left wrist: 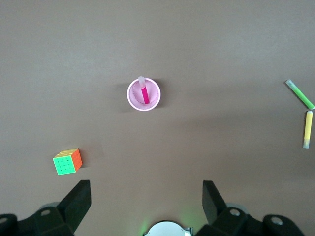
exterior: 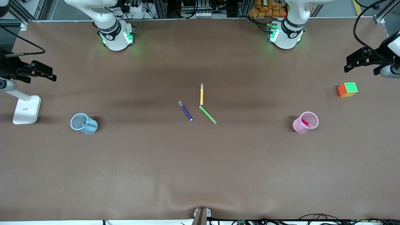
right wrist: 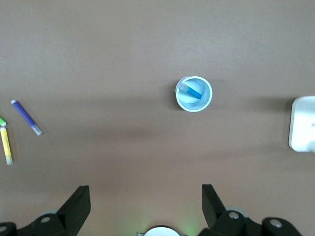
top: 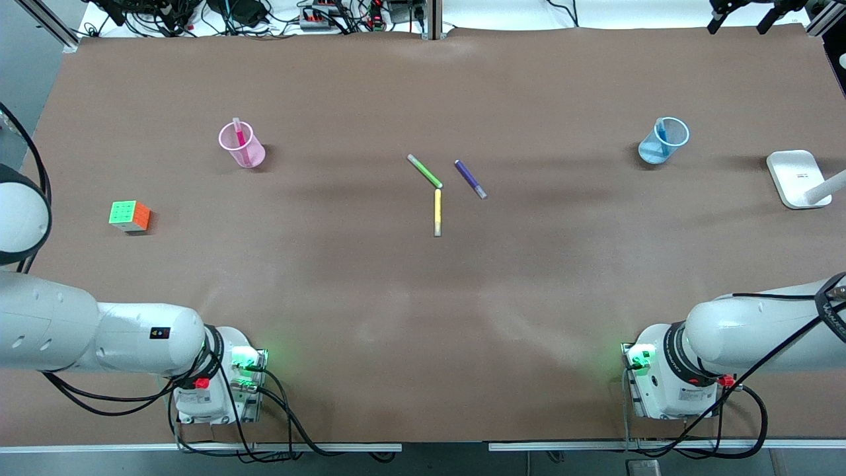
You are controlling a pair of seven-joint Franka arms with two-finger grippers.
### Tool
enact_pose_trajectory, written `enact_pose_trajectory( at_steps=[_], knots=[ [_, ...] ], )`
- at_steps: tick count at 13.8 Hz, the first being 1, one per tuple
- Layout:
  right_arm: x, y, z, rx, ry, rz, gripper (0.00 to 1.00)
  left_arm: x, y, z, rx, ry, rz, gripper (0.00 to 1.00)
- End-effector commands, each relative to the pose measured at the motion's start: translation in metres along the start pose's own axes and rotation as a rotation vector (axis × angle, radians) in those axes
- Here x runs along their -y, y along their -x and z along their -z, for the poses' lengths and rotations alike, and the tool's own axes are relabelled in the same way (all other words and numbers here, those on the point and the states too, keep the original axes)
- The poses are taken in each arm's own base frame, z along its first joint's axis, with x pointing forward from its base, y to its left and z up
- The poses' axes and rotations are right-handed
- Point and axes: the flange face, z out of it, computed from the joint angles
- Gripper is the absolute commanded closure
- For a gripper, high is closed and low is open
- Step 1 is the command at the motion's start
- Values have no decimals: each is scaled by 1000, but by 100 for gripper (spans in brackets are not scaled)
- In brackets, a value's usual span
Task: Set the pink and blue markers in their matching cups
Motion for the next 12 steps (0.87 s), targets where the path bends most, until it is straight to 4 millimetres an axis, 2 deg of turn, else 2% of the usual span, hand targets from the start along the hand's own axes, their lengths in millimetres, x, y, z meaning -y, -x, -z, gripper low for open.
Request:
enact_pose_trajectory(
  at_steps=[1, 4, 6, 12],
  knots=[
    [-4, 12, 13, 10, 19, -93, 0, -1, -3, 5, -3, 11, -7, 0],
    [-9, 19, 21, -4, 17, -97, 0, -1, -3, 5, -3, 10, -6, 0],
    [-6, 20, 37, -39, 18, -83, 0, 1, -4, 4, -2, 8, -3, 0],
    [-6, 18, 37, -38, 14, -70, 0, -2, -6, 0, 6, 13, -5, 0]
  ],
)
